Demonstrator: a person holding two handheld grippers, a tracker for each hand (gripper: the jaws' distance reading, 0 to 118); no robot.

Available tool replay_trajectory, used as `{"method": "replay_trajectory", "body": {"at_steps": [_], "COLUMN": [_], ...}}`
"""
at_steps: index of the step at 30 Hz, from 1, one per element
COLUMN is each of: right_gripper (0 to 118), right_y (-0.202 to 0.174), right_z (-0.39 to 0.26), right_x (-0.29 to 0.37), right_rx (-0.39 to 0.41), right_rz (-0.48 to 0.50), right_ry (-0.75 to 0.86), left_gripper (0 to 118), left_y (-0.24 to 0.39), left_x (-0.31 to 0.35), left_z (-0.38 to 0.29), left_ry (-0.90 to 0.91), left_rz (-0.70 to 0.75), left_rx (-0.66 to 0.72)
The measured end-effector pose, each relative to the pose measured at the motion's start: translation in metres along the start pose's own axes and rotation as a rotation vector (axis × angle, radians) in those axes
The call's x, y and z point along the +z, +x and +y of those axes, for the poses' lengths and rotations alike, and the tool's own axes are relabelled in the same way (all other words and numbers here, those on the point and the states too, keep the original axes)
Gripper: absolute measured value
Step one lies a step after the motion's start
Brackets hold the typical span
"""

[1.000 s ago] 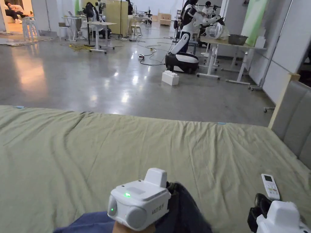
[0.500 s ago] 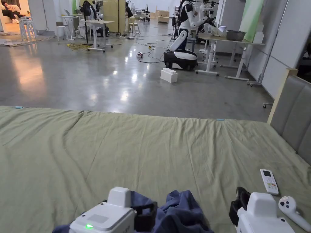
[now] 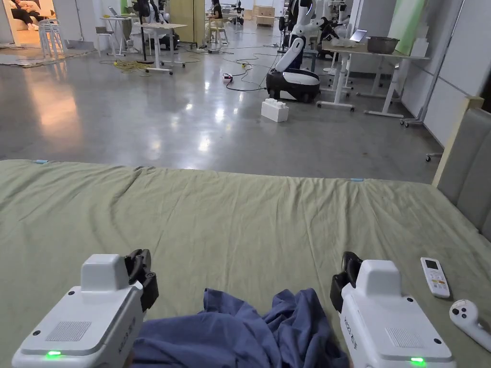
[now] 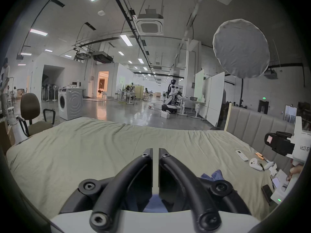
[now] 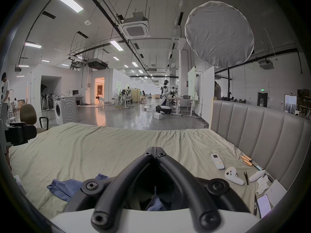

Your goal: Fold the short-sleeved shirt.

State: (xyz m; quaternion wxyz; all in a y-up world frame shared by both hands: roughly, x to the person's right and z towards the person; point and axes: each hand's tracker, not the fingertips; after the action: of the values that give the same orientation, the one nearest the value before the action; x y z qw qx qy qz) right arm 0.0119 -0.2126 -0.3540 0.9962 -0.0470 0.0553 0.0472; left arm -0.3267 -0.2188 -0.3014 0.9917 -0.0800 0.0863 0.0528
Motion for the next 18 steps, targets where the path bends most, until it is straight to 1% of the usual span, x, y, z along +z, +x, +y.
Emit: {"method": "replay_trajectory", "body": {"at_steps": [2,9,13,15,17,18], "right_gripper": [0,0,0,0,0,0], "right_y": [-0.003,-0.004,-0.001,0.001,0.002,0.002], "right_z": [0.002,0.000,-0.005,-0.008,-0.012,-0.014], "right_x": [0.000,-0.001,-0.002,-0.003,-0.005,-0.004], "right_rx": [0.006,0.017,0.018,0.018,0.005,0.006], "right_rz": [0.006,0.015,0.013,0.010,0.008,0.007], "right_ry": [0.006,0.003,-0.012,-0.021,-0.037,-0.040], "left_gripper": [0,0,0,0,0,0], "left_y": [-0.006,-0.027,-0.053,-0.067,-0.081,-0.086], "left_x": [0.000,-0.004,-0.023,-0.036,-0.050,-0.056], "left_z": [0.000,-0.009,-0.024,-0.035,-0.050,-0.060], "left_ry": [-0.013,-0.109,-0.267,-0.359,-0.481,-0.506], "left_rz": [-0.006,0.031,0.016,0.033,0.019,0.038], "left_rx": [0.023,0.004,0.016,0.042,0.075,0.081]}}
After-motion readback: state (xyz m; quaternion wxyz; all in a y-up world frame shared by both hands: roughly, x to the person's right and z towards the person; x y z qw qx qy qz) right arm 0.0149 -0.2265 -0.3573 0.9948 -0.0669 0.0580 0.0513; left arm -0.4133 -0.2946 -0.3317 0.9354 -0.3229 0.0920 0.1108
